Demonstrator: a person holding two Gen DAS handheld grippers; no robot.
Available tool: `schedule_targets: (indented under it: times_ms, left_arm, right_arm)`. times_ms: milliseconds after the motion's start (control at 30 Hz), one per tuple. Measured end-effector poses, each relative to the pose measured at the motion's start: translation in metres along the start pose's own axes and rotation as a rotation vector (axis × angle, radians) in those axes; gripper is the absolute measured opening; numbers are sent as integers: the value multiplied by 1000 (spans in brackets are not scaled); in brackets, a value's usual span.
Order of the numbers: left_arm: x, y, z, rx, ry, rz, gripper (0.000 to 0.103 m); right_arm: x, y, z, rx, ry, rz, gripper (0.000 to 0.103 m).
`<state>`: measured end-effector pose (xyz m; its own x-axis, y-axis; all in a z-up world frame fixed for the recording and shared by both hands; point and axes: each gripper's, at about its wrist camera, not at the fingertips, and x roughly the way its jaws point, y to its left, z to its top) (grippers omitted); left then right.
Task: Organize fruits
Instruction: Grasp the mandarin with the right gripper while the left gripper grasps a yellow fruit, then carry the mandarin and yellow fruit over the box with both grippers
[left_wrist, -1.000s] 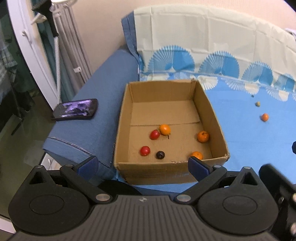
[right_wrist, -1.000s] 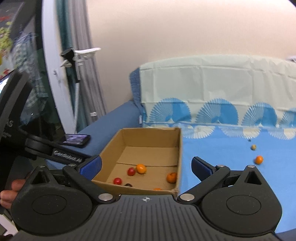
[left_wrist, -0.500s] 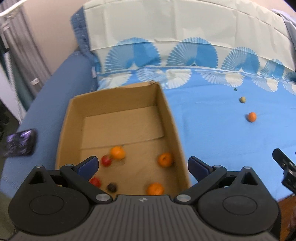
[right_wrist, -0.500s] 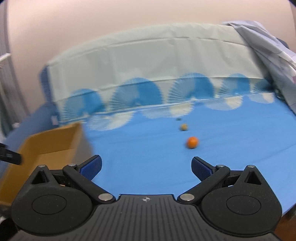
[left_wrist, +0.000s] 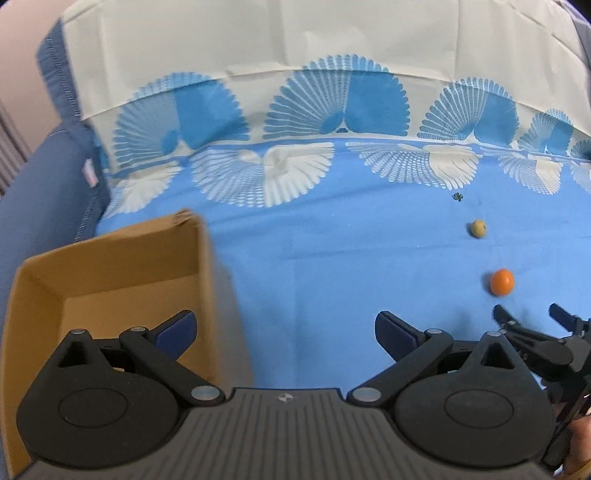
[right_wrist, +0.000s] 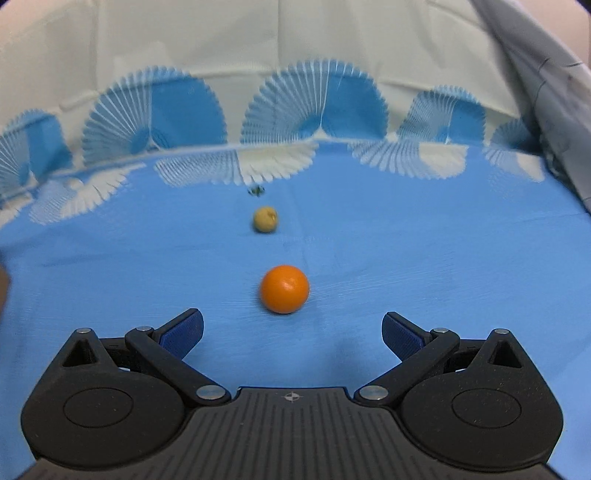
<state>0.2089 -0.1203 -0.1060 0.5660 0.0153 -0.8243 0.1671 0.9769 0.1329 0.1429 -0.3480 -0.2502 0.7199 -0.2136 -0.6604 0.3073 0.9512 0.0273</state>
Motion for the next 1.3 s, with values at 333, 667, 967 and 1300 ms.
schedule_targets:
  times_ms: [333,667,967,1300]
  left_arm:
    - [64,-68,38,67,-23,-92,103]
    - [152,-191,82,119,84,-230,103]
    - [197,-237,94,111,135,-210,67]
    - [118,-191,71,130,87,-219,27]
  right_arm:
    - [50,-2,7,-90,-9,95,39]
    - [10,-88,-15,75,-53,-10,40]
    - [5,-115,-24,138,-49,22,40]
    - [-42,-101,-10,134,-104,54,40]
